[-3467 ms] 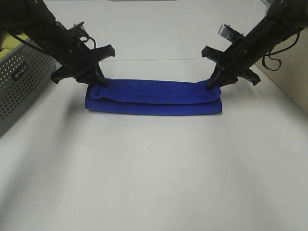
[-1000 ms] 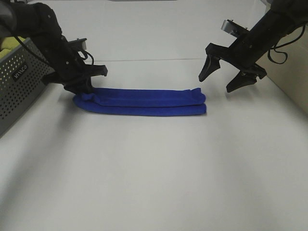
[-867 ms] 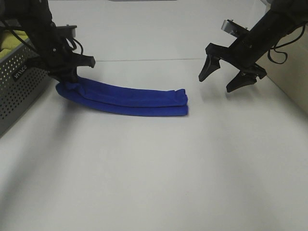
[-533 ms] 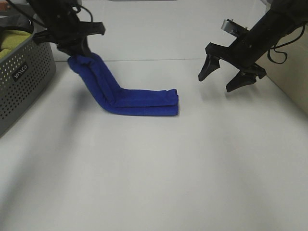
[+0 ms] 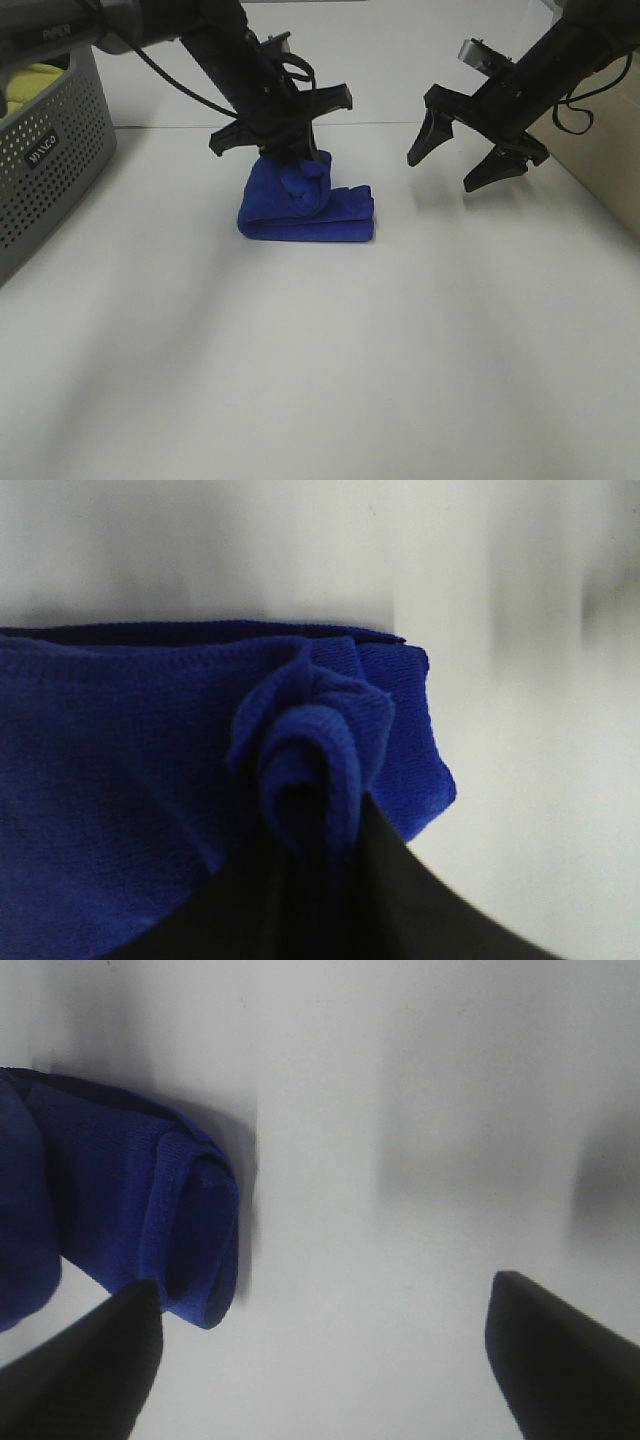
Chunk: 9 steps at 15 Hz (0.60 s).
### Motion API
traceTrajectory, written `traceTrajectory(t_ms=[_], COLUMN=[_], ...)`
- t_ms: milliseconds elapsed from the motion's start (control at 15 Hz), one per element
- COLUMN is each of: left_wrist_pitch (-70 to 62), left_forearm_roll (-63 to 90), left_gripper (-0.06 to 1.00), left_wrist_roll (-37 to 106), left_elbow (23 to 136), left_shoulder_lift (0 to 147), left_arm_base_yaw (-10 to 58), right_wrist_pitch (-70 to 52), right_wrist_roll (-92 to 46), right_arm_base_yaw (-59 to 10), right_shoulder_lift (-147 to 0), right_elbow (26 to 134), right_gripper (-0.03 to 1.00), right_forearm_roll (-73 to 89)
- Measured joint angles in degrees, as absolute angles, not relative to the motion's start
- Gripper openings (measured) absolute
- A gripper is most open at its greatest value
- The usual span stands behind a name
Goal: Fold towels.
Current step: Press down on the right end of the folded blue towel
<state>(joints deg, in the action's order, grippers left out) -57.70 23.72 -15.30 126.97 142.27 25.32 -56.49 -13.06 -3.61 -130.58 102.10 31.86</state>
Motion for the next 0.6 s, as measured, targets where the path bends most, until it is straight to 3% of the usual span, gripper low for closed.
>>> traceTrajectory(t_ms=[67, 267, 333, 600], left_wrist_pitch=[-56.72, -54.49, -53.80, -52.43], left_forearm_roll=[23.72, 26.93, 29.11, 33.46], left_gripper=[0.21, 0.58, 0.65, 0.71], left_wrist_roll=[-15.64, -15.87, -15.87, -13.12], left_elbow=[126.97, 126.97, 126.97, 126.97], left_shoulder_lift=[142.95, 143.18, 143.18, 141.69], left_arm_base_yaw=[26.30, 27.56, 27.56, 25.27], right_wrist_pitch=[-56.55, -57.12, -57.81, -59.24], right_wrist_roll=[-13.06, -13.06, -13.06, -13.06], right_arm_base_yaw=[-3.61, -3.61, -3.61, -3.61], right_shoulder_lift=[-130.58, -130.58, -130.58, -129.66], right_elbow=[102.10, 102.10, 102.10, 102.10], right_gripper=[0.83, 0.83, 0.83, 0.83], right_forearm_roll=[31.91, 32.14, 33.06, 35.12])
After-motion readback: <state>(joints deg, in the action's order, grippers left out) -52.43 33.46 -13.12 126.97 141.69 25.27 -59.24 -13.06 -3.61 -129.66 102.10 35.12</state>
